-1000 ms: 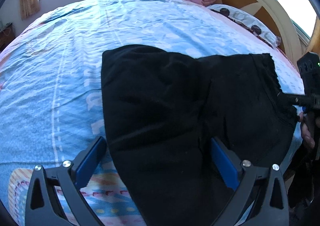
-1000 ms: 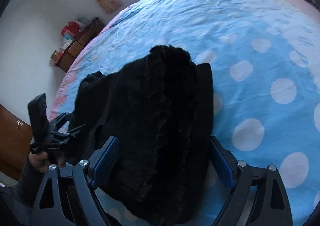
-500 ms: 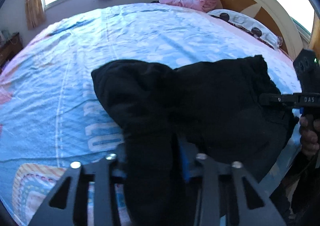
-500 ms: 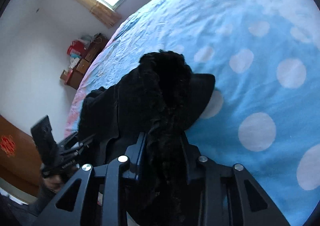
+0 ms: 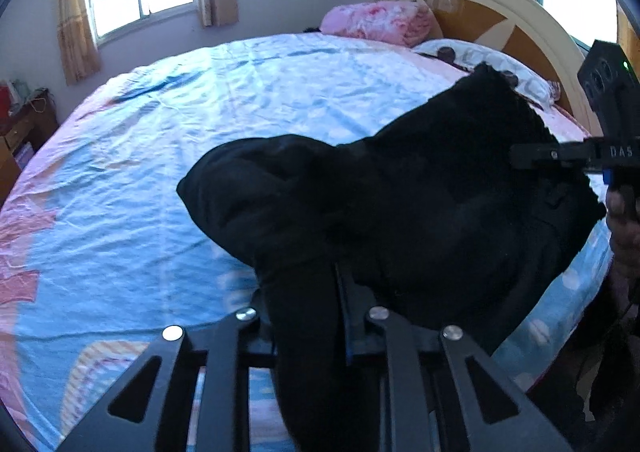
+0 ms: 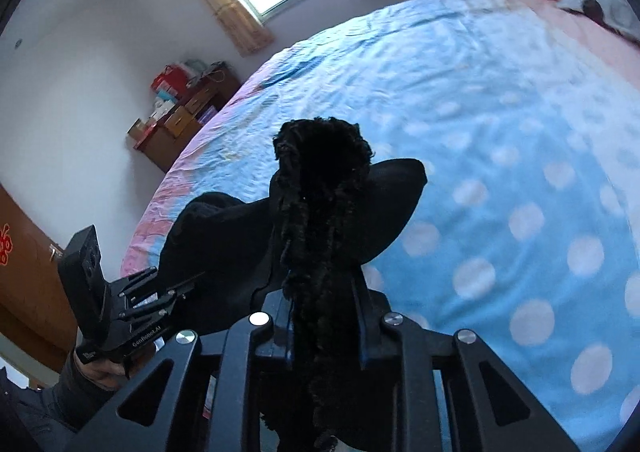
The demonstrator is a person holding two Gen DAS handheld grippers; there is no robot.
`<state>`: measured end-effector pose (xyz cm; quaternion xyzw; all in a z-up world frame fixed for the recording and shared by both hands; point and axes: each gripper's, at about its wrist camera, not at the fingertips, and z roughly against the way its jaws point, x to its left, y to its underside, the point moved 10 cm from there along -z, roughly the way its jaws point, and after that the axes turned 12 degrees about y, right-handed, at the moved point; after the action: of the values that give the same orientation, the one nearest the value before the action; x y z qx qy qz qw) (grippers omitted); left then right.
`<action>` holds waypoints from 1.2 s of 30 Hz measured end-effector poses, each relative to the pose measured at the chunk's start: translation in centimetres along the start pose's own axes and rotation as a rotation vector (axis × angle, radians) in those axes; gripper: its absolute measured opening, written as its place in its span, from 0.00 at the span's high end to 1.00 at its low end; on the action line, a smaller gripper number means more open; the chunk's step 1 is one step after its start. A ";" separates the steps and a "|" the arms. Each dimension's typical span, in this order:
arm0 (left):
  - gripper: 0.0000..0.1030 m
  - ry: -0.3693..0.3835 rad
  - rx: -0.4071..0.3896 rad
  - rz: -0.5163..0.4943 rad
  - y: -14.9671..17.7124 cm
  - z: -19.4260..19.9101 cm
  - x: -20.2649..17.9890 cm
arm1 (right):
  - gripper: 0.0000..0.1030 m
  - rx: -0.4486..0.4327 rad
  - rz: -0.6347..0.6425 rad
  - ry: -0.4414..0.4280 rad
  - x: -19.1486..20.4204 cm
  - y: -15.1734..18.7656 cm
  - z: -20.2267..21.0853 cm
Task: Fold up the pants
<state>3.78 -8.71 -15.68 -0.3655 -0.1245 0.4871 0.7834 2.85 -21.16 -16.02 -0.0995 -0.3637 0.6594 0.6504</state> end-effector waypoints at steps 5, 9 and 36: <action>0.79 -0.051 -0.033 0.033 -1.0 2.4 3.9 | 0.78 0.014 0.054 -0.038 3.6 -2.7 -1.9; 0.79 -0.112 -0.066 0.067 -1.5 5.0 8.5 | 0.78 0.026 0.120 -0.090 7.8 -5.3 -4.0; 0.79 -0.455 -0.113 0.362 1.6 13.5 38.1 | 0.79 0.208 0.451 -0.343 36.2 -15.2 -27.0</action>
<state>14.13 30.37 -13.46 -0.3063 -0.2568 0.6807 0.6139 26.24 20.27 -13.77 0.0020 -0.3675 0.8281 0.4234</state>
